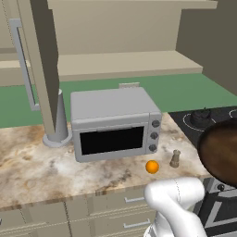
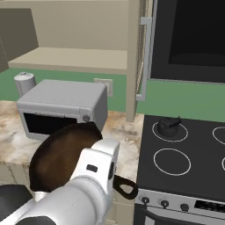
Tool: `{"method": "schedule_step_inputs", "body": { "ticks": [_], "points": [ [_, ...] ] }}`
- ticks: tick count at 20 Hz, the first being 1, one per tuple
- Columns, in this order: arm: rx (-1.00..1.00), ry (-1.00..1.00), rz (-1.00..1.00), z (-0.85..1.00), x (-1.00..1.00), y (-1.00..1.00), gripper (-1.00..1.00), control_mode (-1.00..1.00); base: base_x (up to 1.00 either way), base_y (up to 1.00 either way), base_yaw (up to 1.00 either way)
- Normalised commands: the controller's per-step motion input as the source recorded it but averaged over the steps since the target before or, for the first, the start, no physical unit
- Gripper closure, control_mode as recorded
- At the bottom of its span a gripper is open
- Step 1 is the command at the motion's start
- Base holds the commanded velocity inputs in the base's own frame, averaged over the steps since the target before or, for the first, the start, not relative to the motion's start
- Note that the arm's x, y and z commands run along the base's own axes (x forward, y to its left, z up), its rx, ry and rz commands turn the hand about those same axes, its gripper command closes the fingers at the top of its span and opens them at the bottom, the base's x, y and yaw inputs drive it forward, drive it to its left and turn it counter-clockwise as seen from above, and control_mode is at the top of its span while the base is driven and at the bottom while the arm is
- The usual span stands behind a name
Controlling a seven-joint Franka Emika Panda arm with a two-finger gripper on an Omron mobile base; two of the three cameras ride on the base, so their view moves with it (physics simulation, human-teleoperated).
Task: Pick the pan from the cabinet and place it on the stove. Then turn on the stove burner for the pan.
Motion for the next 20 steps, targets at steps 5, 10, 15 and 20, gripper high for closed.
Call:
{"method": "schedule_step_inputs", "body": {
  "ticks": [5, 10, 15, 20],
  "points": [
    [0.0, 0.0, -0.03, -0.2, 0.34, -0.2, 1.0, -1.0, 0.0, 0.0, 0.0],
    [0.0, 0.0, -0.03, -0.16, 0.46, -0.29, 1.0, -1.0, 0.0, 0.0, 0.0],
    [0.01, 0.0, 0.0, -0.32, 0.32, -0.31, 1.0, -1.0, 0.0, 0.0, 0.0],
    [0.04, -0.06, 0.0, -0.37, 0.23, -0.34, 1.0, -1.0, 0.0, 0.0, 0.0]
  ]
}}
